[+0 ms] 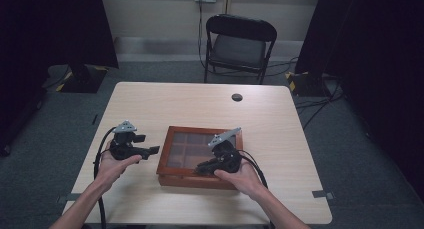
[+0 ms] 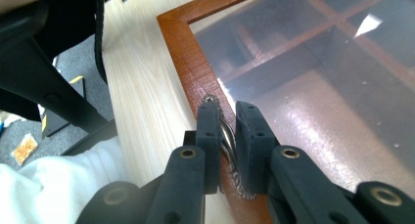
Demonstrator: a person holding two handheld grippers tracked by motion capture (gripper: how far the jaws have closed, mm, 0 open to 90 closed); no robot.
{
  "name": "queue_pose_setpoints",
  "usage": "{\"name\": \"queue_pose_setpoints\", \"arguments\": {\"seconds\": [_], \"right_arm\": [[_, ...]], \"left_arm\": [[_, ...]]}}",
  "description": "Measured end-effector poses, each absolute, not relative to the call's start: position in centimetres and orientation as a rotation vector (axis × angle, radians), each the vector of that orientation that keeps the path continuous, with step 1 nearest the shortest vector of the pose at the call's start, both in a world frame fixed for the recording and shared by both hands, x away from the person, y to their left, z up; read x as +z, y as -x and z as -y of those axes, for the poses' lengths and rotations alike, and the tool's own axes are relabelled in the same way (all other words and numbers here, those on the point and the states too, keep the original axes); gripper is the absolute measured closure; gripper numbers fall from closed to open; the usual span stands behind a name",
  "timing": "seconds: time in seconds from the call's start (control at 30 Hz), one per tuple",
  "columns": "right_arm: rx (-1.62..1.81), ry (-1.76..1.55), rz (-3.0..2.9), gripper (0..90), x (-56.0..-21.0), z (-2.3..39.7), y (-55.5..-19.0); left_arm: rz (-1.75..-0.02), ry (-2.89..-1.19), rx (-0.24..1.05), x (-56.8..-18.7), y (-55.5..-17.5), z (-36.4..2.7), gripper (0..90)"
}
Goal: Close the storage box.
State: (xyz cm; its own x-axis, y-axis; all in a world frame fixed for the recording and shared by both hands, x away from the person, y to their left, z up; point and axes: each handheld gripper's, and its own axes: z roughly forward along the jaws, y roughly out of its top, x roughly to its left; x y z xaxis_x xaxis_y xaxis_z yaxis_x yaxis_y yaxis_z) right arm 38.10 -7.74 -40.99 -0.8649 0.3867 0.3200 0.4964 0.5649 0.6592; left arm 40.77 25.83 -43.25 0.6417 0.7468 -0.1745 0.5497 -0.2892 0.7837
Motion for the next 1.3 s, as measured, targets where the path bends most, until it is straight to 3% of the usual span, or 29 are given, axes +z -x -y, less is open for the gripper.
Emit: {"name": "queue_pose_setpoints", "arguments": {"seconds": [0.83,1.03,1.1,1.27,1.3], "right_arm": [[-1.167,0.801,2.625,79.6,-43.3,8.1,-37.6],[-1.257,0.856,2.581,69.2,-42.6,8.7,-38.0],[-1.346,0.932,2.561,59.6,-41.8,9.7,-38.4],[-1.412,1.061,2.547,49.4,-41.0,11.6,-38.9],[-1.433,1.140,2.535,43.2,-40.8,12.9,-39.0]], "left_arm": [[-1.031,-1.982,0.279,-43.5,-41.0,-26.1,18.5],[-1.028,-1.976,0.276,-43.5,-41.0,-26.0,18.4],[-1.015,-1.983,0.270,-43.5,-41.1,-25.9,17.9],[-1.027,-1.986,0.292,-43.4,-41.0,-26.1,15.8],[-1.040,-1.974,0.300,-43.4,-41.0,-26.5,15.7]]}}
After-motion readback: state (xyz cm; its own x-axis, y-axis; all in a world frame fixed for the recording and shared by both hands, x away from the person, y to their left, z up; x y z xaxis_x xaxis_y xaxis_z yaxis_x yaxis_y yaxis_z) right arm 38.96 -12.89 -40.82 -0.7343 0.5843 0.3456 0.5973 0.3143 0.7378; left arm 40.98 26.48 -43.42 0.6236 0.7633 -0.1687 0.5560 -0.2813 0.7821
